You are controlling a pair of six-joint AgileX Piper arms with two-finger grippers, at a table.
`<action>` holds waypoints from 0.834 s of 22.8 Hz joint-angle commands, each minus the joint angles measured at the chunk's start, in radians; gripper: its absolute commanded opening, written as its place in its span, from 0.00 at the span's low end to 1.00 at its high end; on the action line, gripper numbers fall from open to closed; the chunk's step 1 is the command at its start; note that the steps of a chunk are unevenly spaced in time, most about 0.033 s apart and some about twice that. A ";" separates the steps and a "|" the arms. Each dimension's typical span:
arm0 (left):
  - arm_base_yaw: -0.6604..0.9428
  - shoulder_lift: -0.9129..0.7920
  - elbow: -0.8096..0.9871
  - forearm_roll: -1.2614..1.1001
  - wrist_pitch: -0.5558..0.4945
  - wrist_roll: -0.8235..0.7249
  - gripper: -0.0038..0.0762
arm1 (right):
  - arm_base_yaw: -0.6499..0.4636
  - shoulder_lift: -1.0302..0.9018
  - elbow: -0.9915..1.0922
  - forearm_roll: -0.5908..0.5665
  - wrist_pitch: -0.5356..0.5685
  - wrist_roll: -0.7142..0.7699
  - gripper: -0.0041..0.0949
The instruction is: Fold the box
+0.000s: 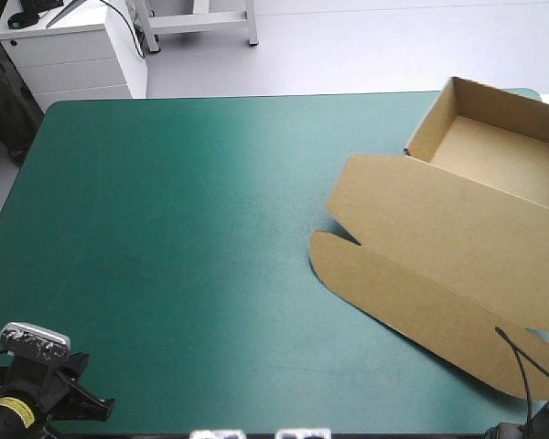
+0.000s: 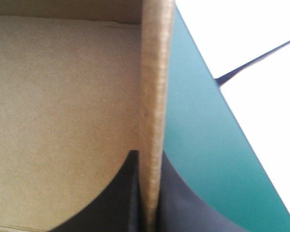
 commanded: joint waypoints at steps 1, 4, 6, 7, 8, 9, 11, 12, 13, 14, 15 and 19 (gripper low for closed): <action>-0.004 0.012 -0.023 0.007 -0.056 -0.010 0.04 | -0.119 -0.047 -0.029 0.004 0.002 -0.007 0.02; -0.004 0.012 -0.023 0.007 -0.056 -0.010 0.04 | -0.184 -0.033 -0.029 0.011 0.002 -0.005 0.02; -0.004 0.012 -0.023 0.007 -0.056 -0.010 0.04 | -0.206 -0.021 -0.029 0.013 0.002 0.002 0.02; -0.004 0.012 -0.023 0.007 -0.056 -0.010 0.04 | -0.212 -0.014 -0.029 0.013 0.002 0.002 0.02; -0.004 0.012 -0.023 0.007 -0.056 -0.010 0.04 | -0.212 -0.008 -0.029 0.013 0.002 0.002 0.02; -0.004 0.012 -0.023 0.007 -0.056 -0.010 0.04 | -0.212 0.005 -0.029 0.030 0.002 0.000 0.03; -0.004 0.012 -0.023 0.007 -0.057 -0.010 0.04 | -0.212 0.016 -0.029 0.064 0.002 0.000 0.09; -0.004 0.012 -0.023 0.007 -0.057 -0.010 0.04 | -0.212 0.022 -0.029 0.069 0.002 0.000 0.14; -0.004 0.012 -0.023 0.007 -0.057 -0.010 0.04 | -0.212 0.023 -0.029 0.087 0.002 -0.014 0.25; -0.004 0.012 -0.023 0.007 -0.057 -0.010 0.04 | -0.212 0.023 -0.029 0.087 0.002 -0.018 0.29; -0.004 0.012 -0.023 0.007 -0.057 -0.010 0.04 | -0.212 0.023 -0.029 0.087 -0.005 -0.021 0.40; -0.004 0.012 -0.023 0.007 -0.057 -0.010 0.04 | -0.212 0.021 -0.029 0.091 0.001 -0.030 0.47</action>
